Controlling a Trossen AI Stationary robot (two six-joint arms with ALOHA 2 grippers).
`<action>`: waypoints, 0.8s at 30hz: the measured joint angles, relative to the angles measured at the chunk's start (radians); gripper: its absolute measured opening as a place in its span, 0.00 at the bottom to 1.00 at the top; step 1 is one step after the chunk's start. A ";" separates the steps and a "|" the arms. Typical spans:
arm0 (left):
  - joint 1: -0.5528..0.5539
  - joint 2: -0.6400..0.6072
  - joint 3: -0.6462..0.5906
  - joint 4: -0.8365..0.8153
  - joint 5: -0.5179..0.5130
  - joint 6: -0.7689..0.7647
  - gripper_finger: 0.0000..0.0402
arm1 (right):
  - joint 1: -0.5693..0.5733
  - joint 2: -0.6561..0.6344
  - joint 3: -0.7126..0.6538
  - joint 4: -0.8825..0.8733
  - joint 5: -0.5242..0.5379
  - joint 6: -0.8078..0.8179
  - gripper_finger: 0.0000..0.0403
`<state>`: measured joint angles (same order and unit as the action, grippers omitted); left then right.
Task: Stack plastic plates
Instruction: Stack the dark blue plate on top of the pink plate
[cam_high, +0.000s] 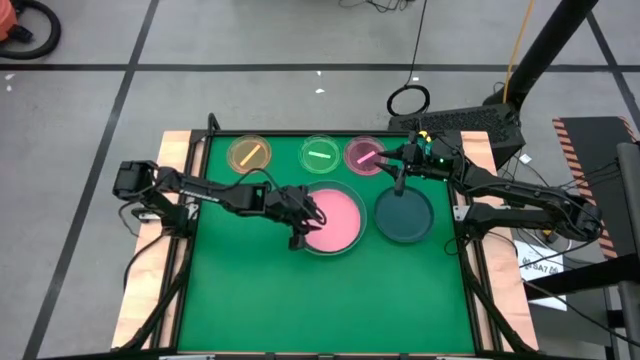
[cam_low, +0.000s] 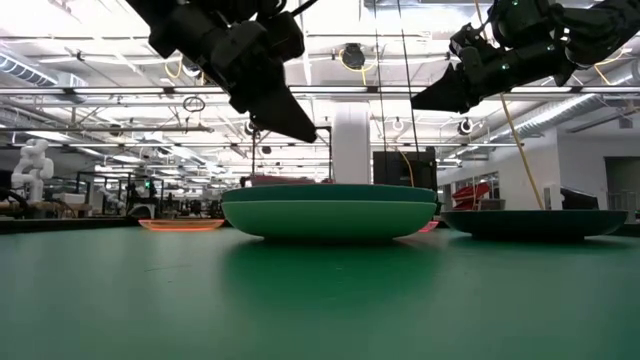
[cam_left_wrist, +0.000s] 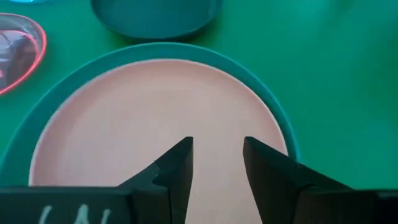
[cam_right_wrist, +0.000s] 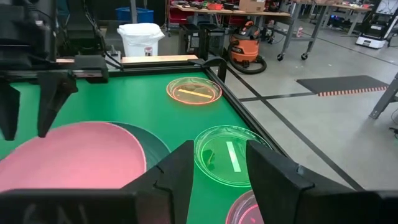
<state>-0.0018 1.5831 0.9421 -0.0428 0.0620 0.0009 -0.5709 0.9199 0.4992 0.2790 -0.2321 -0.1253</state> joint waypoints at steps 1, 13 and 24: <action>0.004 0.001 0.000 0.001 -0.017 0.007 0.37 | 0.000 0.000 0.000 0.000 0.000 0.000 0.35; 0.055 0.083 -0.001 0.034 -0.107 0.070 0.37 | 0.000 0.000 0.000 0.000 0.000 -0.002 0.35; 0.070 0.009 0.000 0.007 -0.116 0.138 0.37 | 0.002 0.000 0.020 -0.020 0.074 0.107 0.35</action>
<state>0.0677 1.5919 0.9421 -0.0361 -0.0540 0.1388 -0.5688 0.9203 0.5194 0.2594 -0.1580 -0.0183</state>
